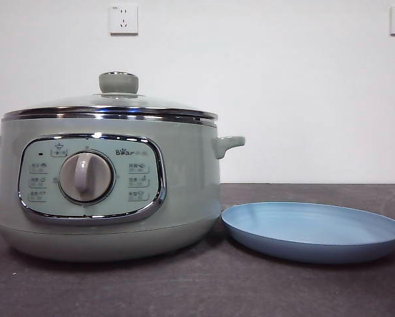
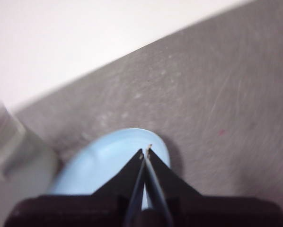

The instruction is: Take the pumpkin out from the steamer,put the pumpkin in the blue plate,close the lid

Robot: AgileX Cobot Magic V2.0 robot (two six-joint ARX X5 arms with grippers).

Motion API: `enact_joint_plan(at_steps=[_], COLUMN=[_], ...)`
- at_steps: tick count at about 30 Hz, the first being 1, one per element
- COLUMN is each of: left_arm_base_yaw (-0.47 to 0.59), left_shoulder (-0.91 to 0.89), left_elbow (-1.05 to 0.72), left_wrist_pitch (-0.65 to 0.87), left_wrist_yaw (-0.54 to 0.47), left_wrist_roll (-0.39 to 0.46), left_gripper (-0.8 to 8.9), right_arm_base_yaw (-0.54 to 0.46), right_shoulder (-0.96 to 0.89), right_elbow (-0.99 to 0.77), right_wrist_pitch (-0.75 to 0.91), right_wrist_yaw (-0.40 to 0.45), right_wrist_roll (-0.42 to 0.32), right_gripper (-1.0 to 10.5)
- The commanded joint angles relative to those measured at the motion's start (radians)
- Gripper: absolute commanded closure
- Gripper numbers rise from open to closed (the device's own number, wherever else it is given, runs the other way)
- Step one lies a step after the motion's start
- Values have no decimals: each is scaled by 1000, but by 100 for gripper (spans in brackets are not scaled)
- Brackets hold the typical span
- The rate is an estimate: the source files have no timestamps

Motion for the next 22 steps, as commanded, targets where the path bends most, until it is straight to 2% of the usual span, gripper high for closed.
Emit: enact_joint_plan(at_steps=[1, 5, 8, 10, 16, 22], left_arm_base_yaw=[2, 2, 2, 2, 3, 3], left_shoulder=[0, 0, 0, 0, 2, 35], left_elbow=[-16, -15, -13, 10, 161, 321], left_wrist_pitch=[18, 57, 105, 107, -14, -110], left_wrist_yaw=[53, 38, 91, 95, 12, -46], left_wrist_roll=[-181, -182, -181, -174, -80, -5], left_gripper=[817, 817, 819, 821, 821, 821], right_arm_base_yaw=[0, 0, 1, 0, 1, 1], right_shoulder=[0, 0, 0, 0, 8, 65], right_elbow=[-13, -13, -3, 14, 103, 240], right_wrist_pitch=[3, 3, 2, 3, -40, -91], right_wrist_yaw=[3, 30, 12, -32, -57, -57], right_wrist_roll=[222, 223, 222, 219, 205, 116], right_gripper=[946, 946, 946, 950, 958, 958])
